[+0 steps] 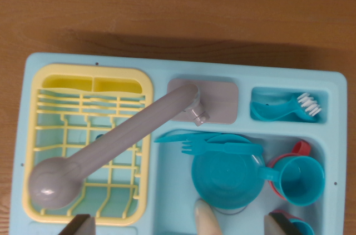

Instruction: Pick detergent from the sink

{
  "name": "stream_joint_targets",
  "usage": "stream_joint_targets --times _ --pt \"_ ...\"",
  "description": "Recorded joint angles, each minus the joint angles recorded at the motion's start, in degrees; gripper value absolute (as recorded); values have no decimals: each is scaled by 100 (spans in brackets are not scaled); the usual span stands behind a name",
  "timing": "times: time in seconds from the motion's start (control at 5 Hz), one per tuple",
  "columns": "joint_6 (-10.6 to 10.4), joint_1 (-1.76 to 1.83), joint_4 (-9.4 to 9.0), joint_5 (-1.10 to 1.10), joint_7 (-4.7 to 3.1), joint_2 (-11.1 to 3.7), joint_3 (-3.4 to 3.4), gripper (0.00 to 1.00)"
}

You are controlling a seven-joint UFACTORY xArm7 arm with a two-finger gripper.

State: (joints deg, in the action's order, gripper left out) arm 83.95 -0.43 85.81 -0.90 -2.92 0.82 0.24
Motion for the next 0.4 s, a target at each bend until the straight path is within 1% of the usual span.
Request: stream_joint_targets --times 0.2,0.4 --pt "0 0 0 0 0 0 0 0" --pt "-189 -11 -204 2 -99 -24 -26 0"
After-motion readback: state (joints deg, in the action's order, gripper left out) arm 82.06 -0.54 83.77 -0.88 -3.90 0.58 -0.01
